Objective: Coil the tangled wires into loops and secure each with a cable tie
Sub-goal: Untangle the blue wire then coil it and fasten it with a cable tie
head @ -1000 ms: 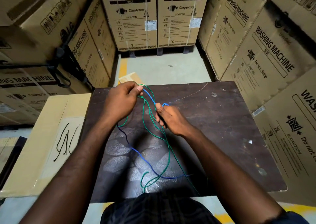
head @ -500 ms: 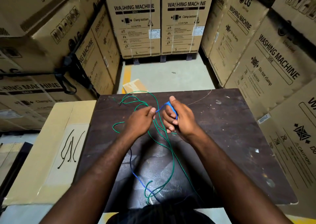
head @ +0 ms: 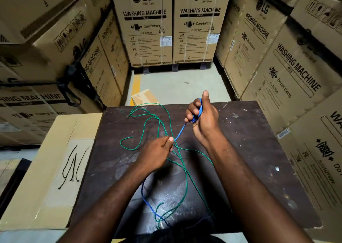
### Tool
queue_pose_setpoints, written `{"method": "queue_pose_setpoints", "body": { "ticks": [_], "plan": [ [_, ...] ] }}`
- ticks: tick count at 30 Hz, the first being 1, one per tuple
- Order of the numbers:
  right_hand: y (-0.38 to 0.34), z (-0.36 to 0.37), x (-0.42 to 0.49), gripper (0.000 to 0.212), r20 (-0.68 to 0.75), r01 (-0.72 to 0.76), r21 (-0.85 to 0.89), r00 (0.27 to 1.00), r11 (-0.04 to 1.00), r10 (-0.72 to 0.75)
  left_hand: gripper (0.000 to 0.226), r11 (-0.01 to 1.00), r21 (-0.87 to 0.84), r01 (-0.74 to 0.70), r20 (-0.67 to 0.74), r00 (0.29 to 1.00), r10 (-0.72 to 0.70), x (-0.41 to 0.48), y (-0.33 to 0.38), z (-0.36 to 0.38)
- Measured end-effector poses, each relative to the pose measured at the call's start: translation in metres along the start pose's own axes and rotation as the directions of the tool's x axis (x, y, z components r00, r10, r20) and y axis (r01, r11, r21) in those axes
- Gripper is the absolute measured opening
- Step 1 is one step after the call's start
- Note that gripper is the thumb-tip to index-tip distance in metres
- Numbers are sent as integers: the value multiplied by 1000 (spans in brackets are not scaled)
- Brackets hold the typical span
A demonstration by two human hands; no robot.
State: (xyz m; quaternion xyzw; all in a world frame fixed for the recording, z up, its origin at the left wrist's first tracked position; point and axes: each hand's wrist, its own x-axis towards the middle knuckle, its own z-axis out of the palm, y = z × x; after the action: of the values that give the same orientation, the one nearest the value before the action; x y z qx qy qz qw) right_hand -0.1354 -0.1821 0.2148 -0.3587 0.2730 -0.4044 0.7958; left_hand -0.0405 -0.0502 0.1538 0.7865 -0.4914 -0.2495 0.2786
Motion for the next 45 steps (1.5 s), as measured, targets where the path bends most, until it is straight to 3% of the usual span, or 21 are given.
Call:
{"method": "queue_pose_setpoints", "body": {
  "ticks": [3, 6, 10, 12, 15, 19, 26, 29, 37, 41, 45],
  "plan": [
    [2, -1, 8, 47, -57, 24, -62, 998, 998, -27, 37, 995, -97, -29, 24, 999, 32, -9, 11, -2],
    [11, -8, 16, 48, -107, 40, -234, 992, 971, -67, 36, 976, -202, -80, 32, 996, 89, -22, 23, 0],
    [42, -17, 20, 60, -83, 118, -602, 974, 790, -209, 30, 965, -219, -144, 25, 988, 153, -32, 37, -3],
    [53, -18, 18, 65, -30, 146, -704, 972, 695, -235, 27, 974, -176, -146, 7, 989, 149, -32, 43, -12],
    [58, -18, 18, 63, 21, 161, -720, 977, 675, -212, 23, 985, -75, -154, 5, 988, 155, -37, 48, -25],
    [58, -21, 17, 57, 111, 183, -662, 983, 727, -146, 24, 981, -89, -174, -39, 985, 171, -42, 52, -39],
    [51, -23, 3, 55, 334, 350, -783, 934, 514, -127, 28, 980, -123, -159, -80, 985, 149, -40, 59, -64],
    [53, -30, -2, 64, 355, 361, -819, 930, 447, -101, 26, 965, -205, -161, -95, 985, 145, -41, 61, -75],
    [58, -21, -22, 71, 396, 301, -694, 918, 654, -3, 32, 957, -256, -139, -136, 985, 106, -29, 57, -102],
    [50, -18, -38, 68, 486, 414, -730, 874, 544, -12, 41, 967, -227, -113, -183, 980, 71, -14, 44, -116],
    [53, -12, -50, 49, 441, 238, -649, 891, 722, 103, 32, 978, -186, -92, -202, 978, 53, -4, 39, -118]
  ]
}}
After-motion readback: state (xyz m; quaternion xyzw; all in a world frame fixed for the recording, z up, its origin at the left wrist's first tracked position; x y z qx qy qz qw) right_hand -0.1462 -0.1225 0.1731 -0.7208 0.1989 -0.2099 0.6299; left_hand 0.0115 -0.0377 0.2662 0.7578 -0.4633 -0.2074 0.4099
